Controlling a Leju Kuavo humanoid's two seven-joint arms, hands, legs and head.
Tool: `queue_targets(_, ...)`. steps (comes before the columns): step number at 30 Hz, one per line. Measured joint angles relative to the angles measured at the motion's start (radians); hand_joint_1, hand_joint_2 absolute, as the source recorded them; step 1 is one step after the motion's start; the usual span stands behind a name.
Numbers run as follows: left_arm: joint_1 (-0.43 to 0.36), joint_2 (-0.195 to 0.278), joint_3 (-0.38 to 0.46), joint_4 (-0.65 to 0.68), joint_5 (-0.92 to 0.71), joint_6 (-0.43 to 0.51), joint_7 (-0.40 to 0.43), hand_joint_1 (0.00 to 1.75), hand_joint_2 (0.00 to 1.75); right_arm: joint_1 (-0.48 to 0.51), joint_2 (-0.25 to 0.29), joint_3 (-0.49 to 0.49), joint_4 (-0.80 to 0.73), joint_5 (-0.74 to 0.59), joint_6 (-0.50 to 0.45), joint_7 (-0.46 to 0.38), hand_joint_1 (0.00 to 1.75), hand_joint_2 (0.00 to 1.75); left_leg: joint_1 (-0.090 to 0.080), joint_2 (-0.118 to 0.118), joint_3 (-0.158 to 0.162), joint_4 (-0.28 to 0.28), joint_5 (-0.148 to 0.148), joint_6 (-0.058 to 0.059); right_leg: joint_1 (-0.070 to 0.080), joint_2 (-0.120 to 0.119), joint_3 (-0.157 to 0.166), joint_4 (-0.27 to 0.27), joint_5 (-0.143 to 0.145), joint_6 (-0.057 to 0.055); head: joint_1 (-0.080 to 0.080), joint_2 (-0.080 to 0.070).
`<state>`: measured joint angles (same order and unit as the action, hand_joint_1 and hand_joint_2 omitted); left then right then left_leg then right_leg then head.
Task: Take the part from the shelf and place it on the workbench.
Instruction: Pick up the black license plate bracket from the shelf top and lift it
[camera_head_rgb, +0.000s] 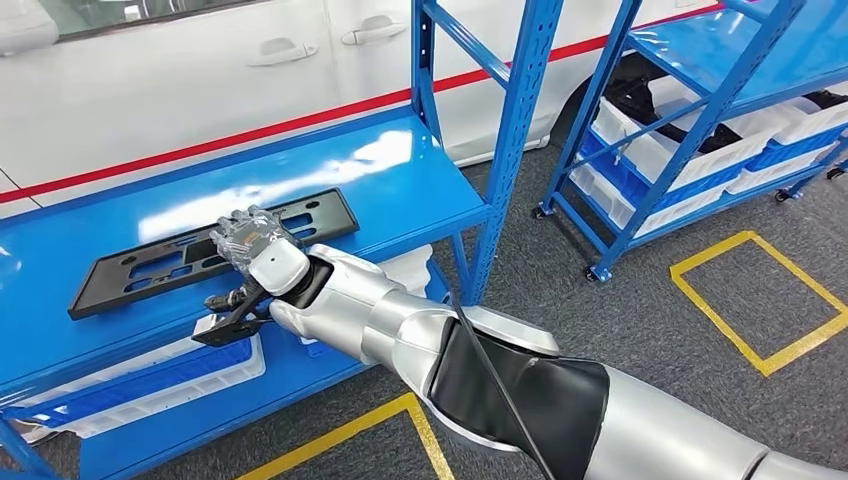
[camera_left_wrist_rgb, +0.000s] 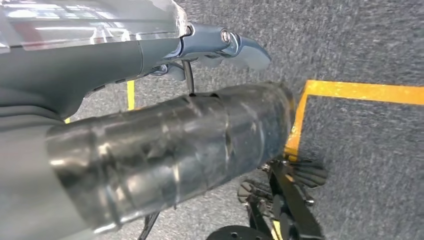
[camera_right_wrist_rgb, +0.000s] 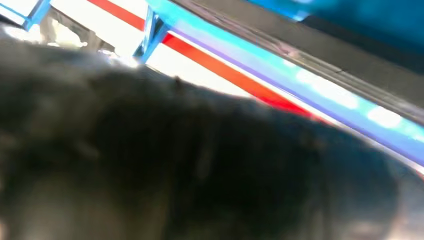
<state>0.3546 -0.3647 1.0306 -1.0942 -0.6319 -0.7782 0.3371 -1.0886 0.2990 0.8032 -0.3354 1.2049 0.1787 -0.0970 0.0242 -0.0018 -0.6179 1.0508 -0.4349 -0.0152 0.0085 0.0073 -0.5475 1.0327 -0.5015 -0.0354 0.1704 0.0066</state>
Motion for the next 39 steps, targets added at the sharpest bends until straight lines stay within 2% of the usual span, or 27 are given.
queue_targets(3, -0.006, 0.0, 0.015, 0.004, -0.019, -0.01, -0.007, 0.0, 0.0, -0.001, -0.001, 0.001, 0.0, 0.0, 0.0, 0.001, 0.0, 0.0, 0.002, -0.002, 0.006, -0.013, -0.012, 0.017, 0.001, 0.0, -0.003, 0.005, -0.009, 0.012, 0.0, 0.0)
queue_targets(5, -0.012, -0.001, 0.024, 0.006, -0.038, -0.019, -0.016, 0.0, 0.0, -0.003, -0.002, 0.002, 0.001, 0.0, 0.001, 0.002, 0.0, 0.0, 0.005, -0.002, 0.015, -0.019, -0.015, 0.027, -0.002, -0.001, -0.026, 0.057, -0.037, 0.023, 0.0, 0.0)
queue_targets(6, -0.016, -0.001, 0.031, 0.007, -0.05, -0.024, -0.022, 0.0, 0.0, -0.003, -0.002, 0.003, 0.001, 0.0, 0.002, 0.002, 0.0, 0.0, 0.006, -0.001, 0.019, -0.021, -0.018, 0.032, -0.005, -0.002, -0.055, 0.113, -0.059, 0.028, 0.0, 0.0)
queue_targets(8, -0.025, -0.001, 0.048, 0.009, -0.074, -0.034, -0.032, 0.0, 0.0, 0.001, -0.004, 0.008, 0.003, 0.0, 0.002, 0.002, 0.0, 0.0, 0.005, -0.001, 0.025, -0.021, -0.025, 0.038, -0.011, -0.002, -0.137, 0.242, -0.097, 0.035, 0.0, 0.0)
queue_targets(9, -0.028, 0.0, 0.057, 0.009, -0.084, -0.038, -0.036, 0.0, 0.0, 0.004, -0.006, 0.01, 0.005, 0.0, 0.003, 0.002, 0.0, 0.0, 0.005, -0.002, 0.03, -0.021, -0.03, 0.038, -0.013, -0.002, -0.168, 0.279, -0.096, 0.037, 0.0, 0.0)
queue_targets(10, -0.03, 0.0, 0.065, 0.01, -0.093, -0.042, -0.041, 0.0, 0.0, 0.007, -0.008, 0.012, 0.006, 0.0, 0.003, 0.002, 0.0, 0.0, 0.005, -0.002, 0.037, -0.021, -0.035, 0.038, -0.015, -0.002, -0.181, 0.279, -0.074, 0.036, 0.0, 0.0)
queue_targets(11, -0.032, -0.001, 0.073, 0.012, -0.104, -0.046, -0.045, 0.0, 0.0, 0.008, -0.009, 0.012, 0.007, 0.0, 0.003, 0.001, 0.0, 0.0, 0.004, -0.003, 0.045, -0.021, -0.041, 0.036, -0.015, -0.002, -0.172, 0.239, -0.033, 0.033, 0.0, 0.0)
queue_targets(12, -0.035, -0.001, 0.081, 0.013, -0.116, -0.052, -0.05, 0.0, 0.0, 0.008, -0.01, 0.013, 0.007, 0.0, 0.003, 0.001, 0.0, 0.0, 0.004, -0.004, 0.055, -0.021, -0.048, 0.034, -0.014, -0.002, -0.151, 0.172, 0.016, 0.028, 0.0, 0.0)
queue_targets(13, -0.04, -0.001, 0.091, 0.014, -0.129, -0.057, -0.056, 0.0, 0.0, 0.008, -0.01, 0.014, 0.007, 0.0, 0.004, 0.0, 0.0, 0.0, 0.003, -0.004, 0.063, -0.022, -0.054, 0.03, -0.01, -0.002, -0.126, 0.11, 0.051, 0.021, 0.0, 0.0)
queue_targets(14, -0.045, -0.001, 0.102, 0.015, -0.142, -0.063, -0.062, 0.0, 0.0, 0.007, -0.011, 0.014, 0.007, -0.001, 0.004, -0.001, 0.0, 0.0, 0.002, -0.005, 0.068, -0.022, -0.059, 0.026, -0.006, -0.002, -0.105, 0.059, 0.072, 0.015, 0.0, 0.0)
queue_targets(15, -0.05, -0.001, 0.112, 0.016, -0.153, -0.067, -0.068, 0.0, 0.0, 0.007, -0.011, 0.015, 0.007, -0.001, 0.005, -0.001, 0.0, 0.0, 0.002, -0.005, 0.07, -0.023, -0.062, 0.022, -0.001, -0.002, -0.092, 0.031, 0.076, 0.009, 0.0, 0.0)
queue_targets(17, -0.06, -0.002, 0.131, 0.019, -0.182, -0.078, -0.081, 0.0, 0.0, 0.007, -0.013, 0.016, 0.008, -0.003, 0.005, 0.0, 0.0, 0.0, 0.002, -0.004, 0.073, -0.029, -0.064, 0.012, 0.003, -0.002, -0.081, 0.014, 0.065, 0.003, 0.0, 0.0)
queue_targets(19, -0.071, -0.001, 0.154, 0.021, -0.219, -0.09, -0.1, 0.0, 0.0, 0.007, -0.017, 0.017, 0.007, -0.006, 0.004, 0.001, 0.0, 0.0, 0.003, -0.002, 0.074, -0.023, -0.074, 0.004, -0.004, -0.002, -0.065, -0.006, 0.064, -0.003, 0.0, 0.0)
queue_targets(20, -0.077, -0.001, 0.166, 0.021, -0.238, -0.096, -0.11, 0.0, 0.0, 0.006, -0.018, 0.017, 0.007, -0.007, 0.004, 0.002, 0.0, 0.0, 0.003, -0.001, 0.064, 0.005, -0.089, 0.001, -0.008, -0.003, -0.055, -0.016, 0.064, -0.007, 0.0, 0.0)
queue_targets(21, -0.082, 0.0, 0.179, 0.022, -0.257, -0.101, -0.12, 0.0, 0.0, 0.005, -0.019, 0.017, 0.007, -0.008, 0.003, 0.002, 0.0, 0.0, 0.004, -0.001, 0.039, 0.054, -0.111, 0.0, -0.011, -0.004, -0.045, -0.023, 0.063, -0.011, -0.001, 0.0)
queue_targets(23, -0.092, 0.0, 0.205, 0.024, -0.294, -0.112, -0.139, 0.0, 0.0, 0.007, -0.02, 0.018, 0.008, -0.011, 0.003, 0.002, 0.0, 0.0, 0.004, -0.001, -0.034, 0.18, -0.151, -0.005, -0.009, -0.004, -0.034, -0.026, 0.055, -0.018, -0.001, 0.0)
queue_targets(24, -0.096, 0.0, 0.217, 0.024, -0.311, -0.116, -0.147, 0.0, 0.0, 0.009, -0.02, 0.02, 0.009, -0.012, 0.004, 0.002, 0.0, 0.0, 0.004, -0.001, -0.065, 0.224, -0.155, -0.007, -0.008, -0.004, -0.029, -0.025, 0.05, -0.019, -0.001, 0.0)
queue_targets(25, -0.1, 0.0, 0.23, 0.025, -0.328, -0.121, -0.156, 0.0, 0.0, 0.011, -0.021, 0.021, 0.011, -0.014, 0.004, 0.002, 0.0, 0.0, 0.004, -0.001, -0.081, 0.234, -0.14, -0.009, -0.007, -0.004, -0.023, -0.024, 0.045, -0.019, -0.001, 0.0)
queue_targets(26, -0.104, 0.0, 0.241, 0.025, -0.344, -0.126, -0.163, 0.0, 0.0, 0.012, -0.022, 0.023, 0.012, -0.015, 0.004, 0.002, 0.0, 0.0, 0.005, 0.0, -0.079, 0.208, -0.107, -0.01, -0.006, -0.003, -0.017, -0.021, 0.038, -0.018, -0.001, 0.0)
queue_targets(28, -0.113, 0.0, 0.264, 0.025, -0.374, -0.134, -0.18, 0.0, 0.0, 0.012, -0.023, 0.024, 0.013, -0.017, 0.005, 0.002, 0.0, 0.0, 0.004, 0.001, -0.038, 0.089, -0.026, -0.008, -0.006, -0.001, -0.005, -0.013, 0.021, -0.012, -0.001, 0.0)
queue_targets(29, -0.118, 0.0, 0.275, 0.026, -0.385, -0.137, -0.186, 0.0, 0.0, 0.011, -0.023, 0.024, 0.013, -0.017, 0.005, 0.002, 0.0, 0.0, 0.002, 0.0, -0.015, 0.035, -0.005, -0.005, -0.004, 0.0, -0.003, -0.006, 0.013, -0.007, -0.001, 0.0)
queue_targets(30, -0.122, 0.0, 0.285, 0.026, -0.393, -0.139, -0.19, 0.0, 0.0, 0.01, -0.023, 0.025, 0.013, -0.017, 0.006, 0.002, 0.0, 0.0, 0.001, 0.0, -0.002, 0.003, 0.001, -0.001, -0.002, 0.0, -0.003, -0.001, 0.008, -0.003, -0.001, 0.0)
queue_targets(33, -0.129, 0.0, 0.304, 0.028, -0.4, -0.143, -0.194, 0.0, 0.0, 0.009, -0.025, 0.026, 0.013, -0.018, 0.006, 0.002, 0.0, 0.0, 0.0, -0.002, 0.006, -0.013, -0.01, 0.014, 0.001, 0.001, -0.007, 0.002, 0.0, 0.007, -0.001, 0.0)
queue_targets(35, -0.132, -0.001, 0.312, 0.028, -0.41, -0.144, -0.2, 0.0, 0.0, 0.006, -0.027, 0.026, 0.013, -0.018, 0.006, 0.002, 0.0, 0.0, 0.004, -0.002, 0.014, -0.019, -0.013, 0.024, -0.002, -0.001, -0.021, 0.035, -0.02, 0.018, 0.0, 0.0)
queue_targets(36, -0.136, -0.001, 0.316, 0.028, -0.424, -0.147, -0.207, 0.0, 0.0, 0.006, -0.027, 0.026, 0.014, -0.018, 0.006, 0.003, 0.0, 0.0, 0.005, -0.002, 0.017, -0.022, -0.014, 0.029, -0.005, -0.001, -0.043, 0.078, -0.039, 0.024, 0.0, 0.0)
queue_targets(38, -0.149, -0.001, 0.333, 0.029, -0.48, -0.157, -0.237, 0.0, 0.0, 0.007, -0.031, 0.027, 0.014, -0.02, 0.007, 0.003, 0.0, 0.0, 0.005, -0.002, 0.022, -0.022, -0.02, 0.037, -0.011, -0.002, -0.117, 0.206, -0.083, 0.034, 0.0, 0.0)
queue_targets(39, -0.157, -0.001, 0.347, 0.029, -0.516, -0.163, -0.257, 0.0, 0.0, 0.01, -0.034, 0.028, 0.015, -0.022, 0.007, 0.004, 0.0, 0.0, 0.005, -0.002, 0.025, -0.022, -0.023, 0.038, -0.013, -0.002, -0.153, 0.258, -0.092, 0.037, 0.0, 0.0)
